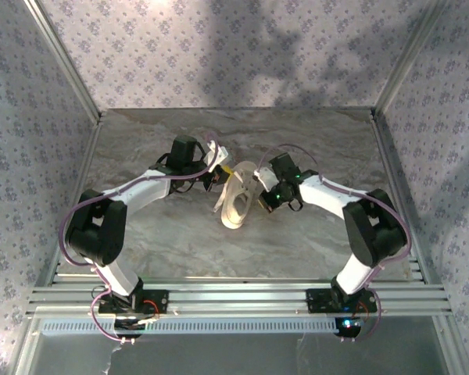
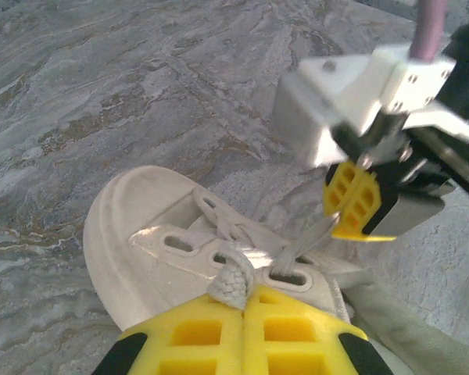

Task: Tie the shoes

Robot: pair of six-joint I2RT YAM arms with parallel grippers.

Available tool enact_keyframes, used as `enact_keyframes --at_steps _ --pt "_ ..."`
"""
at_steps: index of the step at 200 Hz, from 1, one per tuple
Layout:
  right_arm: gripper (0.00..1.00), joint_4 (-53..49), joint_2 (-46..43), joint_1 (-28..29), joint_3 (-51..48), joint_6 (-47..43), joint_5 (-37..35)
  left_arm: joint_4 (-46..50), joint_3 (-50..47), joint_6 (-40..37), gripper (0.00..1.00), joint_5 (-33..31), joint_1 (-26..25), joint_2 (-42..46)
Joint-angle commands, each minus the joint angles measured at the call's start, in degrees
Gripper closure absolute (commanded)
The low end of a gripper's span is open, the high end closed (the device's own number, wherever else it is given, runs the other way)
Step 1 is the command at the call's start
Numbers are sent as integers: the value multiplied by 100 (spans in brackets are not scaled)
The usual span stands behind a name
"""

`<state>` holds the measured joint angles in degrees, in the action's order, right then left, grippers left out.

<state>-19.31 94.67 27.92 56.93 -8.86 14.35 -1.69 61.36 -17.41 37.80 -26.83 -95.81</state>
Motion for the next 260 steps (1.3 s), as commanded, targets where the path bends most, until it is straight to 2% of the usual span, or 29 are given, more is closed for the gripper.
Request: enact_keyframes --at_steps 1,71,96,112,143,153,163,171,203,229,260 --pt "100 -118 -125 -85 -129 439 -156 -94 117 242 100 -67 102 148" --pt "100 -647 233 -83 90 530 2 -632 -480 717 100 -293 389 549" --pt "100 -651 235 -70 210 432 260 -646 -503 784 100 -141 380 565" --pt "100 -527 124 -42 257 394 533 -619 -389 775 100 163 279 497" --pt "100 -279 -20 -36 386 526 839 -506 -44 697 100 347 -74 352" --pt "95 -273 -26 -41 433 601 826 -507 89 766 100 390 -140 289" --pt "85 -271 -46 -50 437 692 753 -507 192 823 100 402 -195 233" --pt "82 -280 -82 -64 426 754 714 -507 277 873 100 443 -208 189" --pt "61 -476 -408 -276 202 1317 200 -253 542 870 100 483 -241 76" --pt "55 -1070 -493 -529 188 2220 -559 -100 605 794 100 450 -238 23" --pt "48 -1293 -438 -488 126 3055 -765 11 641 769 100 446 -225 -55"
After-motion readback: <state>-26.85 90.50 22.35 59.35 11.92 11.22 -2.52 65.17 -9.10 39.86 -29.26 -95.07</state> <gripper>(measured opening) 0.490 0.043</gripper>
